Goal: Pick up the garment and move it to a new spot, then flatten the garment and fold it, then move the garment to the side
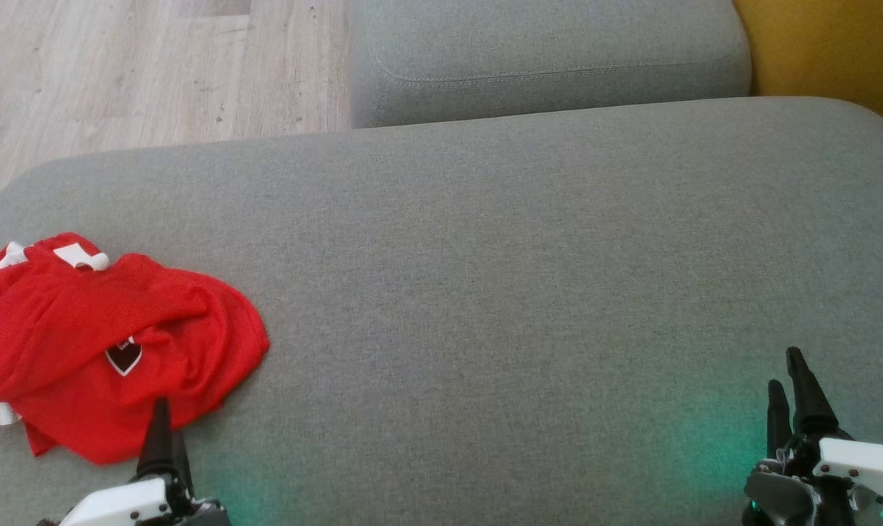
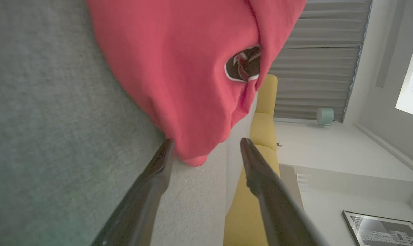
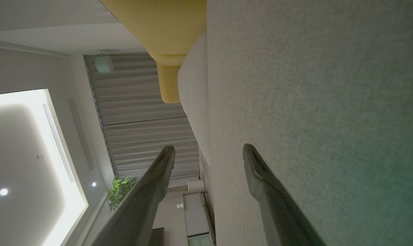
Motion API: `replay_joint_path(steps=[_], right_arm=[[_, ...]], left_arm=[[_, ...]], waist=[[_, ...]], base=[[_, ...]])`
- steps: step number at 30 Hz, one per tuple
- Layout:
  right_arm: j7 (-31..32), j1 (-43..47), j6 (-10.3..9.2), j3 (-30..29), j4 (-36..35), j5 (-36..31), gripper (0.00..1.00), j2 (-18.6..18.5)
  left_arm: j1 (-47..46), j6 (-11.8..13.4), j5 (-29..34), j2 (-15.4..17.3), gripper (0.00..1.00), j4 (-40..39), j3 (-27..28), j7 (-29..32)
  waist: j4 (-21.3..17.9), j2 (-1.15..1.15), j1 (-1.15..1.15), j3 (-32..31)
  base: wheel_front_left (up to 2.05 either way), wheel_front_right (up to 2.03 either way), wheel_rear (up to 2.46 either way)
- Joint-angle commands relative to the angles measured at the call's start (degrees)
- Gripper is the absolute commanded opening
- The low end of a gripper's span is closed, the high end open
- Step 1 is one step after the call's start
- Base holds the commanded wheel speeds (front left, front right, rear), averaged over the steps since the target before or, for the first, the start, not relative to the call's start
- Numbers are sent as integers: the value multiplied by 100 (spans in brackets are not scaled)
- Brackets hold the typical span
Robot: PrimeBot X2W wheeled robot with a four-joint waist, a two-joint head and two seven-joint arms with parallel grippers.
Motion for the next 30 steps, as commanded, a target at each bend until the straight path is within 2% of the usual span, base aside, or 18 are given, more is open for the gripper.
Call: replay_joint_path(steps=[1,11,18,24,30], right_arm=[[-63,-230,0,50,-230,-44,100,-18],[-216,-237,0,118,-316,-217,100,-21],[-334,-272,-1,148,-390,-609,100,-23],[-435,-315,-1,169,-520,-1103,100,-25],[-537,-398,-1,189,-646,-1930,100,-27]], left_arm=[[-229,-3,3,37,100,-225,0,-61],[-191,-6,38,40,100,-327,55,-212],[-184,-8,124,43,100,-397,161,-330],[-201,-10,349,45,100,-511,243,-431],[-240,-12,686,48,100,-651,392,-532]], waist=[[-2,0,0,-1],[3,0,0,-5],[18,0,0,-9],[35,0,0,-11],[42,0,0,-9]], base=[[0,0,0],[0,0,0],[0,0,0],[0,0,0],[0,0,0]])
